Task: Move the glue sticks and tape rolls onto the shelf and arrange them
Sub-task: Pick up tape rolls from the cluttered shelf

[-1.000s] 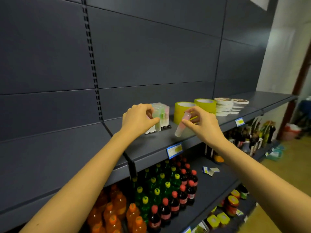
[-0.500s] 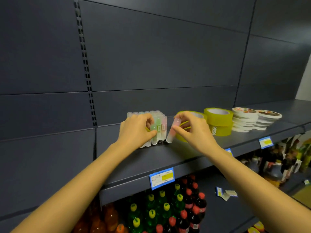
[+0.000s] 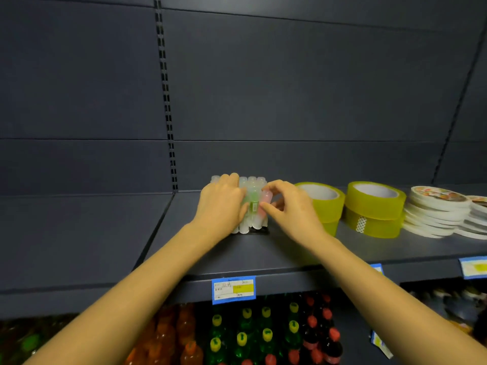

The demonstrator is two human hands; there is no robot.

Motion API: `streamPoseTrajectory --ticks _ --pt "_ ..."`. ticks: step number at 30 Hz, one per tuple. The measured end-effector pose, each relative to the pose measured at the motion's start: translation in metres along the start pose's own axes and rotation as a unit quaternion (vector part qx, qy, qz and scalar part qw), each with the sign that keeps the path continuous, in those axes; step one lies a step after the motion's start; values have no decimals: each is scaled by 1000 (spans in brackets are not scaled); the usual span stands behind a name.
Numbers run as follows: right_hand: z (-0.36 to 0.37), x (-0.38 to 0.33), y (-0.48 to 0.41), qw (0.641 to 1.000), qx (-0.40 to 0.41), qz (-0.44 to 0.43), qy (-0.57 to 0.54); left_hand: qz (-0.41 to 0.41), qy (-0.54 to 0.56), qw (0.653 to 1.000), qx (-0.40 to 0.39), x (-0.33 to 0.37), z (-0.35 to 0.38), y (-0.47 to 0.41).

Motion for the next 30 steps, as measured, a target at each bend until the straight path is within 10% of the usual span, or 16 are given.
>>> streamPoseTrajectory --ticks 30 --pt "41 -76 -29 952 -167 -149 208 -247 -6 969 -14 -117 -33 118"
Point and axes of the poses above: each hand's wrist, its own y-axis away from the middle knuckle, its own z-axis out of the palm, x = y × z, the point moved 10 cm from there along -y, towards the middle knuckle, and after that the axes turned 7 degrees about -y, right-handed, at the moved point
